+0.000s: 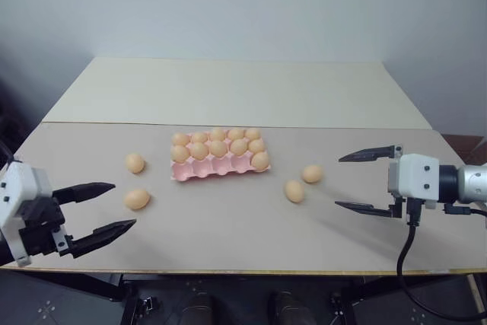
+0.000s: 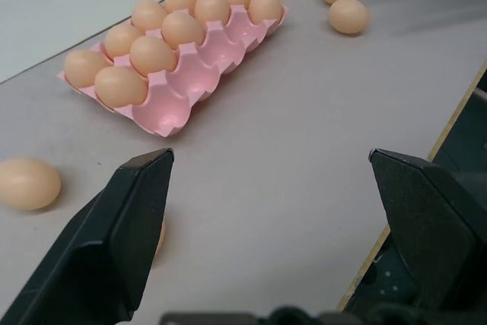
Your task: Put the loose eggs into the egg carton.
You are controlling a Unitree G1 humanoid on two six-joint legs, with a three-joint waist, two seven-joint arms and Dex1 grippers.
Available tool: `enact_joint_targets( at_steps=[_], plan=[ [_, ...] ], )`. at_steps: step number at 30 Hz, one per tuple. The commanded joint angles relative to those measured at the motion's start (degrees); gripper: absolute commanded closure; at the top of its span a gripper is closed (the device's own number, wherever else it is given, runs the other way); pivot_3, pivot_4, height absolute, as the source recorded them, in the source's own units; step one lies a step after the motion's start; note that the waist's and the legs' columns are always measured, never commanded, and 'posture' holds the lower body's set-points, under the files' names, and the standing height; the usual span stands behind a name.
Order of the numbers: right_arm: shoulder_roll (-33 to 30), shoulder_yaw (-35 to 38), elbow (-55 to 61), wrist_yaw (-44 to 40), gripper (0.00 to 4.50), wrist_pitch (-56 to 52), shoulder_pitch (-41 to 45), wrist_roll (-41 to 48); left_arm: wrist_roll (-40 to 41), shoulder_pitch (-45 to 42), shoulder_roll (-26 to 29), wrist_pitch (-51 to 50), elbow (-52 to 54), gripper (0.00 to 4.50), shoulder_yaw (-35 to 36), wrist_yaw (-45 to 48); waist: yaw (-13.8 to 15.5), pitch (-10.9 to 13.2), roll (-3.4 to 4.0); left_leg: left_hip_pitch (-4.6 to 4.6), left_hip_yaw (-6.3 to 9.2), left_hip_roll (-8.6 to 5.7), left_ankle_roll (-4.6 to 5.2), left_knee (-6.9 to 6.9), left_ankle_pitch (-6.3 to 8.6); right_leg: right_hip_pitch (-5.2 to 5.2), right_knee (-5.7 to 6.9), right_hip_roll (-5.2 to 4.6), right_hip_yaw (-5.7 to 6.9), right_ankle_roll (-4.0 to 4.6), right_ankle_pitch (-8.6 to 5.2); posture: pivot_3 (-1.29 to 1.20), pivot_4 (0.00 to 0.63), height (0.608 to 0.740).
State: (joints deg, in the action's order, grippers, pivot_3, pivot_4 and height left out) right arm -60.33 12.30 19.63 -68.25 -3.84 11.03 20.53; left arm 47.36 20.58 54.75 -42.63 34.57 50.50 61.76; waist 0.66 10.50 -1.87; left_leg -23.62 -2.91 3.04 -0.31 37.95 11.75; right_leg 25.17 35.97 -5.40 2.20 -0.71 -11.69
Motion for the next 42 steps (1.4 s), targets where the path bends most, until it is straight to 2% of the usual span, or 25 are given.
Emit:
enact_joint_targets(
  at_steps=[1,4,19,26,29,35,42],
  plan=[
    [0.07,0.93,0.34,-0.05,0.0,1.24,0.81,0.53,0.31,-0.25,0.55,0.17,0.52,0.02,1.84,-0.6,-0.01,0.0,0.0,0.0,0.0,0.0,0.0,0.0,0.0,0.0,0.0,0.0,0.0,0.0,0.0,0.0,0.15,0.74],
    [0.2,0.52,-0.06,0.03,0.0,1.29,1.45,0.35,1.09,-2.28,-0.21,-0.12,0.97,0.02,1.96,-3.91,0.01,0.0,0.0,0.0,0.0,0.0,-0.01,0.0,0.0,0.0,0.0,0.0,0.0,0.0,0.0,0.0,0.15,0.74],
    [0.09,0.12,-2.39,0.23,0.0,1.7,3.8,-0.68,1.26,-2.47,-1.53,2.49,3.29,0.02,-0.14,-3.63,0.0,0.0,0.0,0.01,-0.01,0.0,0.02,0.0,-0.01,0.0,0.01,0.0,-0.01,0.01,0.01,0.0,0.15,0.74],
    [3.18,-3.2,-4.35,5.32,0.0,1.2,6.15,-4.84,-2.3,-3.97,0.62,4.26,1.17,0.02,-5.89,-2.56,-0.01,-0.01,-0.02,0.02,-0.03,0.01,0.03,0.0,-0.02,0.0,0.01,0.03,-0.02,0.01,0.01,0.0,0.15,0.74],
    [5.44,-6.61,-7.86,7.62,0.0,2.84,7.61,-9.19,-2.63,-6.65,0.87,5.11,0.46,0.02,-8.98,-3.13,-0.02,-0.02,-0.02,0.04,-0.04,0.0,0.03,0.0,-0.02,-0.01,0.03,0.02,-0.03,0.02,0.03,0.0,0.15,0.74],
    [8.27,-13.73,-20.08,10.38,0.0,12.79,12.69,-19.19,-2.62,-9.34,-0.45,5.58,1.9,0.02,-14.08,-4.87,-0.09,-0.01,-0.02,-0.02,-0.06,-0.01,0.09,0.0,-0.05,0.01,0.02,0.05,-0.05,0.04,0.04,0.0,0.15,0.74],
    [12.04,-17.97,-31.25,8.65,0.0,20.33,18.82,-20.88,-2.21,-9.06,-2.8,6.06,4.61,0.02,-18.07,-7.71,-0.57,-0.01,-0.02,-0.04,-0.06,-0.01,0.1,0.0,-0.06,0.01,0.02,0.09,-0.09,0.03,0.06,0.0,0.15,0.74]
  ],
)
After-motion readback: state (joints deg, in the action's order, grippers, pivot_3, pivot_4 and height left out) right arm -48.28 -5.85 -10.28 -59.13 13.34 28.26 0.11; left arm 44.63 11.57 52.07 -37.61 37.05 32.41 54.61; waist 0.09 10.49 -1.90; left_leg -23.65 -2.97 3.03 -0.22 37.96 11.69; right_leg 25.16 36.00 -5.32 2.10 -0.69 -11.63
